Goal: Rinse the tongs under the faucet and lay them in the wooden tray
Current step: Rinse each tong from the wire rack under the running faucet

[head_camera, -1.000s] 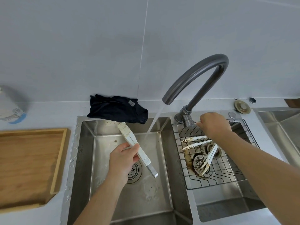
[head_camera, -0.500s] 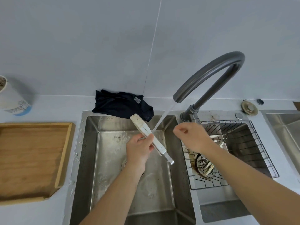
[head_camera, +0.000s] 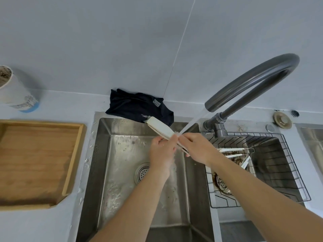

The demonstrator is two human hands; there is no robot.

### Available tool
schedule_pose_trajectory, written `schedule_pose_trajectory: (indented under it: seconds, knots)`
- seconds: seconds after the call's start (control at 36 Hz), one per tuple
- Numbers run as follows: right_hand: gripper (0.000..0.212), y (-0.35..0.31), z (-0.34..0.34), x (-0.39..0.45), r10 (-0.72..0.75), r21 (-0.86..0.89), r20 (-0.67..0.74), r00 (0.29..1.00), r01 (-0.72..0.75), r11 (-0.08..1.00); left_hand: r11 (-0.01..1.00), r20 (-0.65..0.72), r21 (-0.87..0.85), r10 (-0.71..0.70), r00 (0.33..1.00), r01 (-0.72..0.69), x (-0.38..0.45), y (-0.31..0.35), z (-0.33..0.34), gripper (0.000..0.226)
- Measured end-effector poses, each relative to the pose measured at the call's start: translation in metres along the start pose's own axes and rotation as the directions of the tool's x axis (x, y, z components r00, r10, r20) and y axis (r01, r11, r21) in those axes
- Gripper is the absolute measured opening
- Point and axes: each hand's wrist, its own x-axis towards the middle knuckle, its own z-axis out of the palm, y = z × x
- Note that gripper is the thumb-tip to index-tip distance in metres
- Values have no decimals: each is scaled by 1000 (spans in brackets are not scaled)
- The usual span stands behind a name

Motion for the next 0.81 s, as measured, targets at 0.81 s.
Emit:
schedule_pose_trajectory:
  seconds: [0.81]
  knots:
    - [12, 1, -24, -24, -184, -260, -91, 979, 155, 953, 999, 35, -45, -16, 999, 17, 4, 33, -10, 18]
